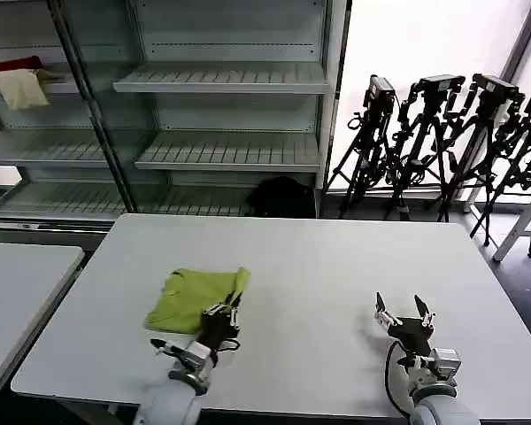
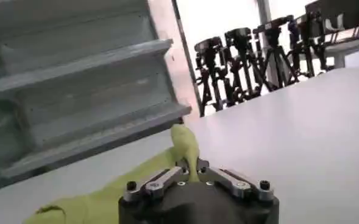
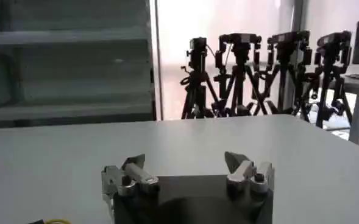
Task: Fold and organize the clothes.
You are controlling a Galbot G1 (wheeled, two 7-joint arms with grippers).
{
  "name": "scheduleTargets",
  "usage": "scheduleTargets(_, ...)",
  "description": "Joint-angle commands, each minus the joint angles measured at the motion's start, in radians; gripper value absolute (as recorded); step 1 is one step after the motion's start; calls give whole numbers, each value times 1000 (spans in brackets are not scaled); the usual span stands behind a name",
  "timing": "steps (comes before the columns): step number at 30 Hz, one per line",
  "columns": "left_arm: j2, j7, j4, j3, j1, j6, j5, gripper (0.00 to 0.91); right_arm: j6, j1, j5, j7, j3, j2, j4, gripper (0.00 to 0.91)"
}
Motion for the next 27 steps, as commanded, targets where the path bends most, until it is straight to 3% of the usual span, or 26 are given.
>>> scheduleTargets(1,-129,-115,134,182,-169,41,-25,30,-45,-14,-12,-27,-54,7,51,907)
scheduleTargets(4,-167,-148,205,182,-255,60,-45,71,-75,-12,-14,-43,-79,17,75,907)
scheduleTargets(5,-172,-152,210,182,-264,70,-50,212,-94,-11,-14,-47,-91,23,80,907)
scheduleTargets(6,-179,-158,225,184,-278,88,-57,907,-112,-10,-14,-52,-99,27,84,907)
scheduleTargets(12,-198,-176,269,182,-302,87,-109,907,-236,-1,24,-72,-143,43,109,907)
scheduleTargets(18,-113,-199,125,180,-291,120,-210,907,-332,57,215,-49,-188,77,92,907)
scheduleTargets(22,-40,-205,12,130,-273,137,-272,907,-333,108,308,3,-249,99,60,907)
scheduleTargets(27,44,-194,-65,15,-198,118,-292,907,-333,193,456,106,-320,112,-5,907)
